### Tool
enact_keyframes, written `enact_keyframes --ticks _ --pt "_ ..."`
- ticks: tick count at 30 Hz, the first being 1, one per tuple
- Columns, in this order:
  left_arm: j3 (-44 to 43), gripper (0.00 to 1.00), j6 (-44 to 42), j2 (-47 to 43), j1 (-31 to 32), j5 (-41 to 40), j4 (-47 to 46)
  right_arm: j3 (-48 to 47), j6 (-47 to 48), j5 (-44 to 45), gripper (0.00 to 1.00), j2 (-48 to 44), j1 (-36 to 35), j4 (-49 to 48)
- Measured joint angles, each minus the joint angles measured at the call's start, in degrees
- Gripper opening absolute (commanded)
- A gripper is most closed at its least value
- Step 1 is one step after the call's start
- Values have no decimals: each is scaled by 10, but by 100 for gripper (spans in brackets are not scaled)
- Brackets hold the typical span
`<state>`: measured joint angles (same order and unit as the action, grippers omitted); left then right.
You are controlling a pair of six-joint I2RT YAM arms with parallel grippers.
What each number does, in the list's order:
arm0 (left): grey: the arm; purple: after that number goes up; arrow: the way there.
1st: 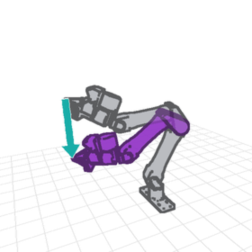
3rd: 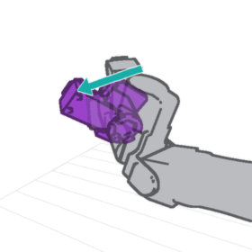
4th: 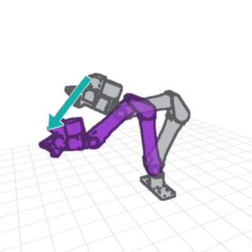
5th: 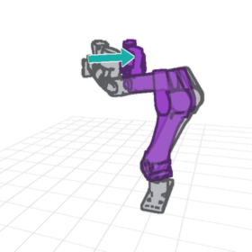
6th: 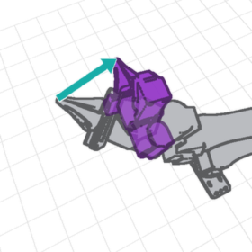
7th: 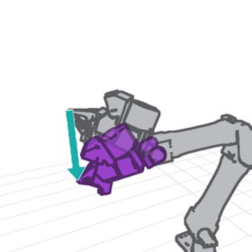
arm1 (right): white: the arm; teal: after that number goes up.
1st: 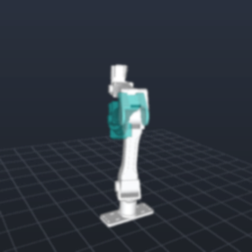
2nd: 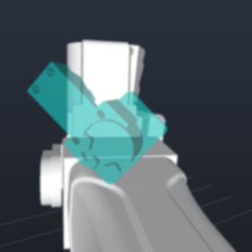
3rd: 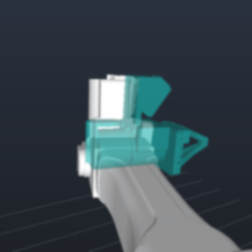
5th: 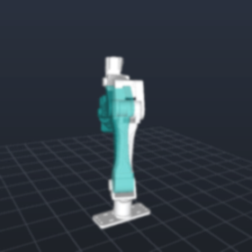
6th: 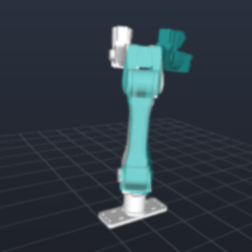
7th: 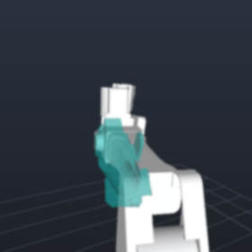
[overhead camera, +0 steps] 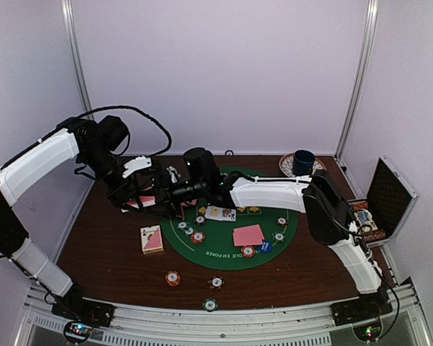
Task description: Distribute texas hold em gaming equipment
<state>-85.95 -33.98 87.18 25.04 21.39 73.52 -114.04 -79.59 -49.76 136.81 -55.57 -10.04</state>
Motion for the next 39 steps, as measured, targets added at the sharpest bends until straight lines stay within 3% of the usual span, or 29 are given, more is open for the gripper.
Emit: enact_keyframes --ticks 10,16,29,35,39 --pt "0 0 0 0 0 1 4 -15 -5 -12 63 13 4 -4" --pt "0 0 0 0 2 0 12 24 20 -20 57 -13 15 -5" --pt "-2 0 -1 0 2 1 12 66 44 -40 52 -54 36 11" --pt "-3 0 -2 0 2 1 12 81 39 -46 34 -71 40 1" --pt "-3 0 -2 0 2 1 12 95 30 -53 16 -89 46 -5"
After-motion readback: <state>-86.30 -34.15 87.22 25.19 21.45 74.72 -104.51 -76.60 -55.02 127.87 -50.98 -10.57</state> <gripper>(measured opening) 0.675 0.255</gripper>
